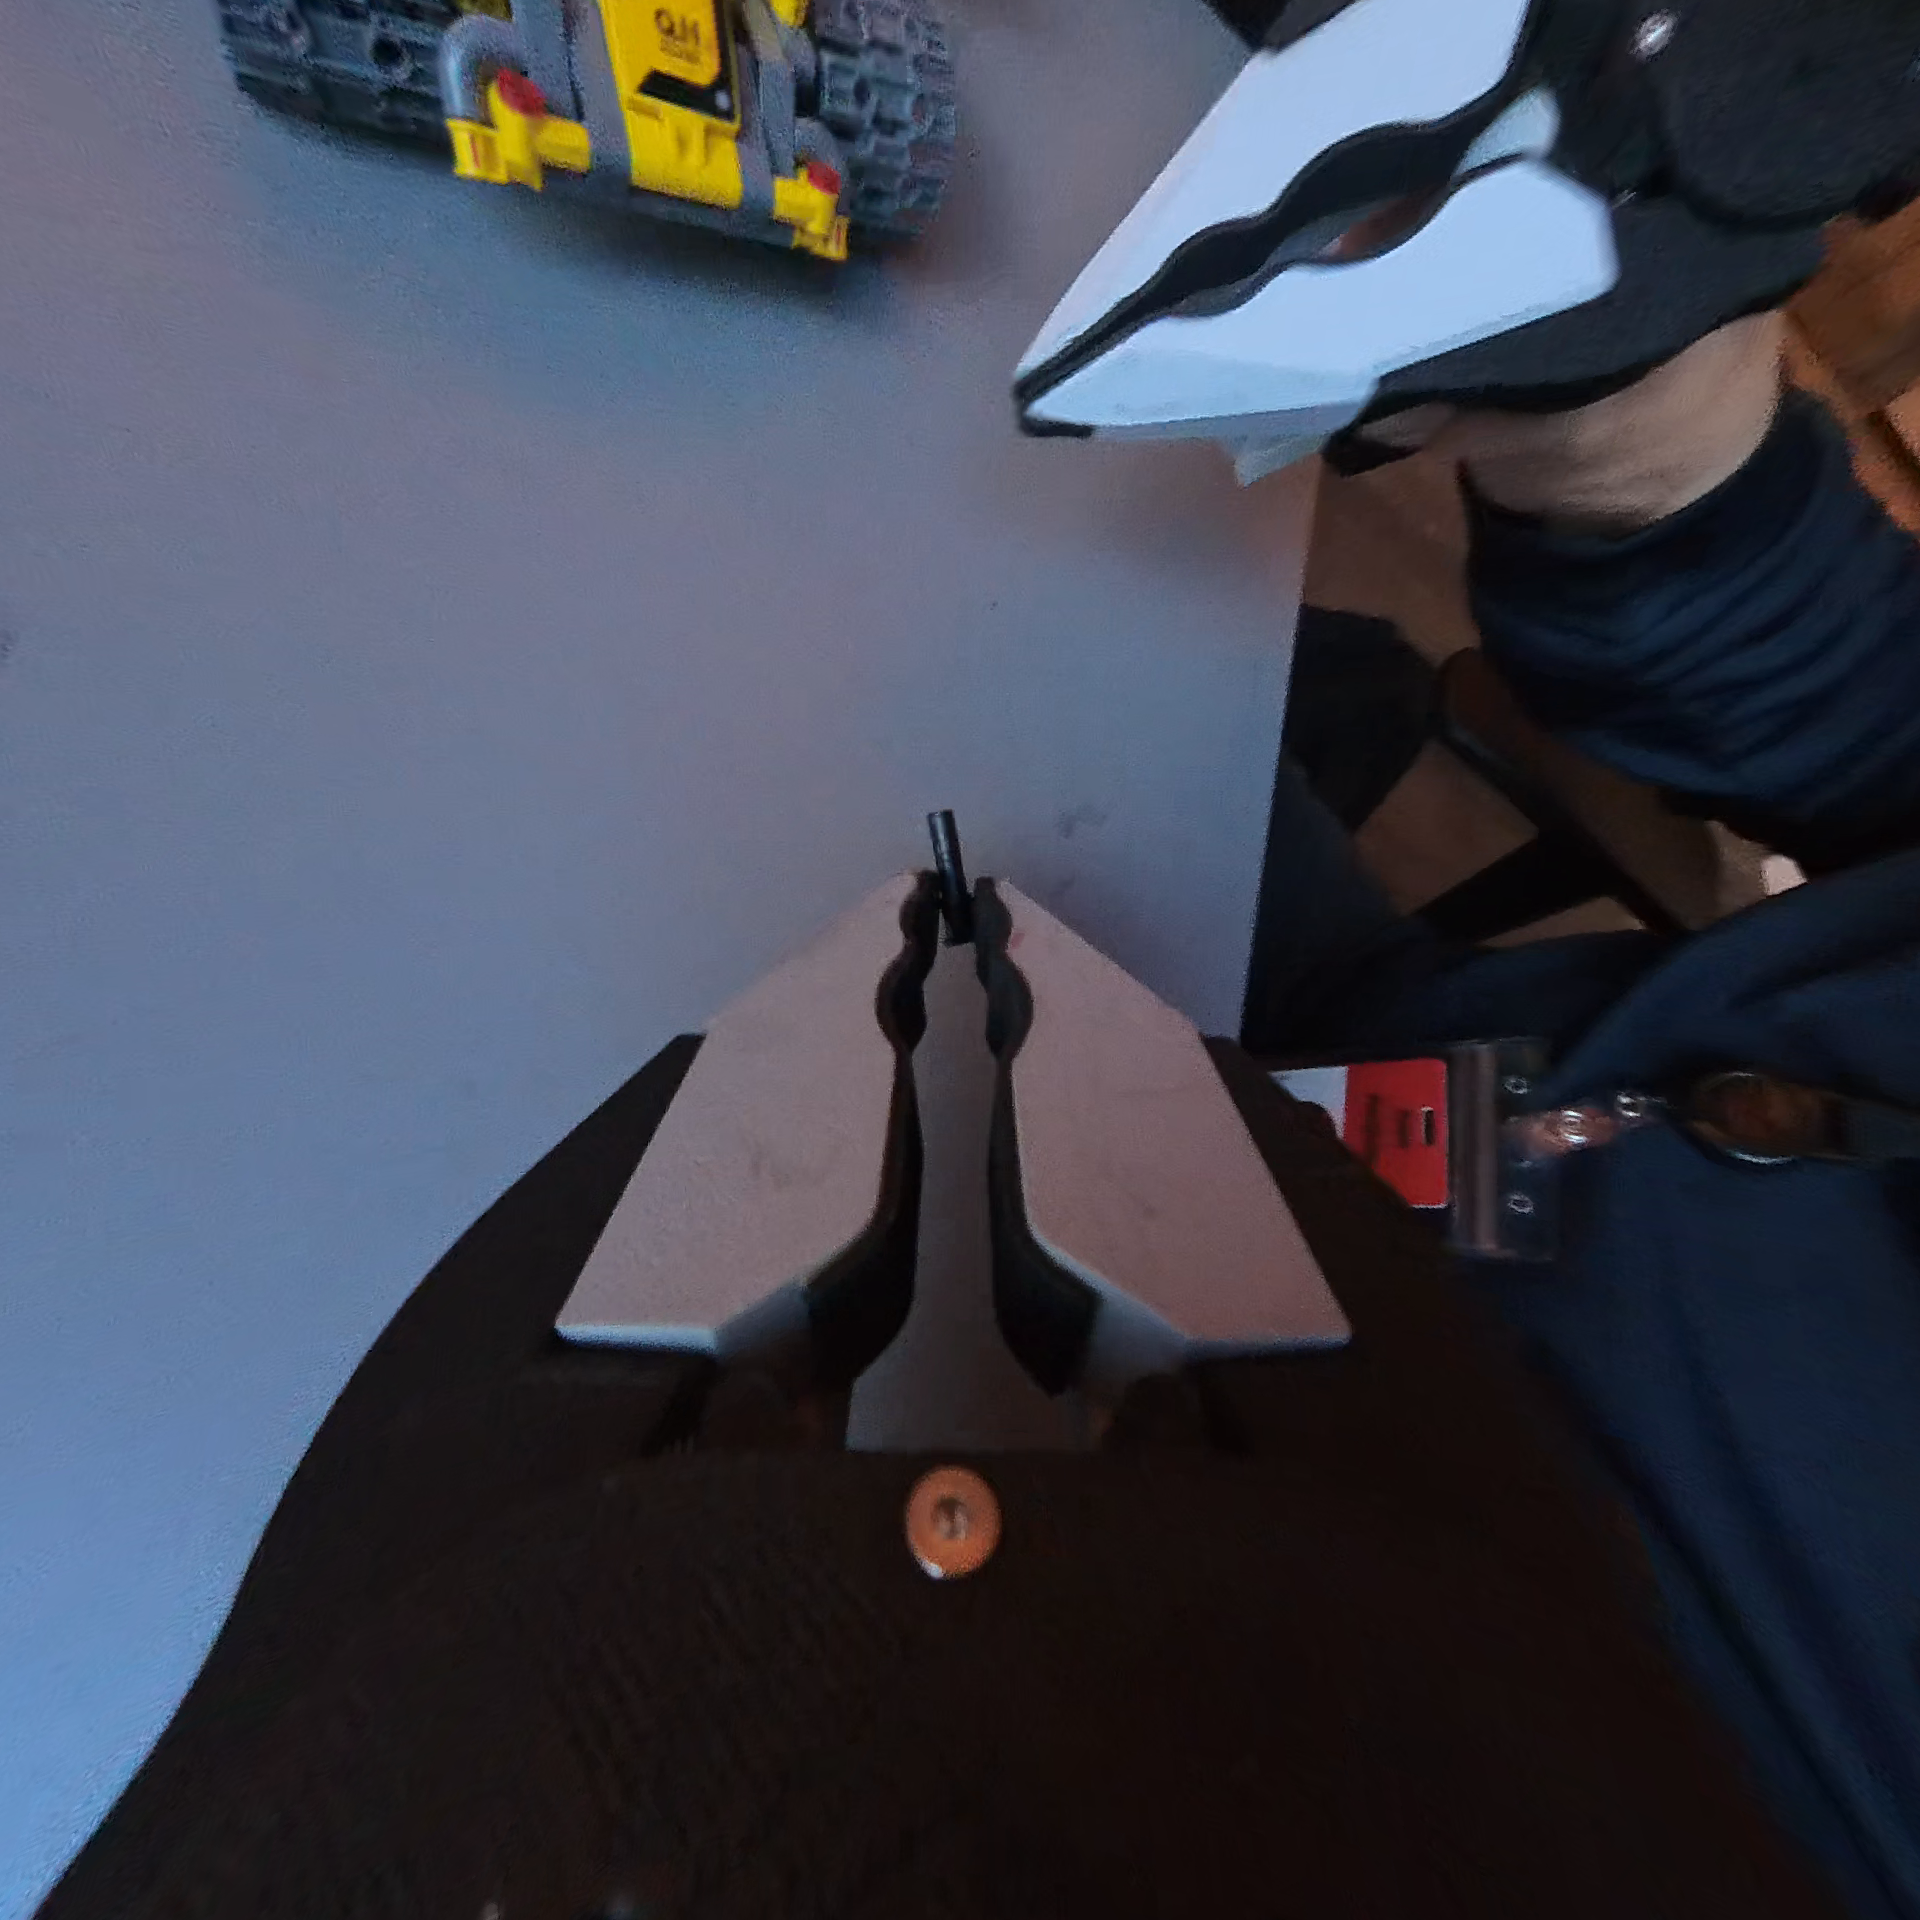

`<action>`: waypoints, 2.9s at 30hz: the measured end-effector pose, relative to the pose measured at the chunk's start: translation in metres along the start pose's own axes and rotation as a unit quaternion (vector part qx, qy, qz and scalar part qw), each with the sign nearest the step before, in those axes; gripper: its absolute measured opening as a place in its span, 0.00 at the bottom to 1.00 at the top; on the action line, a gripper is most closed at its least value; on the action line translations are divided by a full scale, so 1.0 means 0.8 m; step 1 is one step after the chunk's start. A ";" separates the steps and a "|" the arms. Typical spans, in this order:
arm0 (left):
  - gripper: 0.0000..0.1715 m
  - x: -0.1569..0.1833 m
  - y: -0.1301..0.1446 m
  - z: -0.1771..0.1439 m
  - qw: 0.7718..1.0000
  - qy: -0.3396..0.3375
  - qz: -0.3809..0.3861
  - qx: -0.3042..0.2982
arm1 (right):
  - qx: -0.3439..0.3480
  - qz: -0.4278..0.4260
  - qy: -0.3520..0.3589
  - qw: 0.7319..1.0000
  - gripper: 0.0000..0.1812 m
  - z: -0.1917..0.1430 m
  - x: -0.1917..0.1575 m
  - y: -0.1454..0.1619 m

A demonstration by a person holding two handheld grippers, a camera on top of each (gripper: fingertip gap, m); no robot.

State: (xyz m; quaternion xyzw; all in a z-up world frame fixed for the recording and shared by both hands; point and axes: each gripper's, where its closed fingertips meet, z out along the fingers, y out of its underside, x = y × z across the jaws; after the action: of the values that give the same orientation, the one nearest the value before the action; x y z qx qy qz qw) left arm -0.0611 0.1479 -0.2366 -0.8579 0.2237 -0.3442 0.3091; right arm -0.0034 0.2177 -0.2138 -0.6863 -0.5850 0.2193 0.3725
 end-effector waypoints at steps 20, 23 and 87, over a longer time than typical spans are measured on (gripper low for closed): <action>0.04 -0.007 0.026 0.022 0.999 0.020 -0.008 -0.030 | 0.057 0.262 -0.017 0.963 0.27 -0.043 0.158 0.068; 0.03 -0.007 0.026 0.021 0.999 0.022 -0.013 -0.028 | 0.043 0.294 -0.068 0.952 0.15 -0.013 0.132 0.070; 0.10 0.030 -0.027 -0.019 0.967 -0.033 0.196 0.162 | 0.148 0.183 0.141 0.962 0.13 -0.129 0.324 0.010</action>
State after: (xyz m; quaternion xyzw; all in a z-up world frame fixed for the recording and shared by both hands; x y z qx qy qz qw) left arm -0.0530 0.1431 -0.2024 -0.7468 0.3187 -0.2797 0.5123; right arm 0.1348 0.4417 -0.1207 -0.7428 -0.3518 0.2693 0.5019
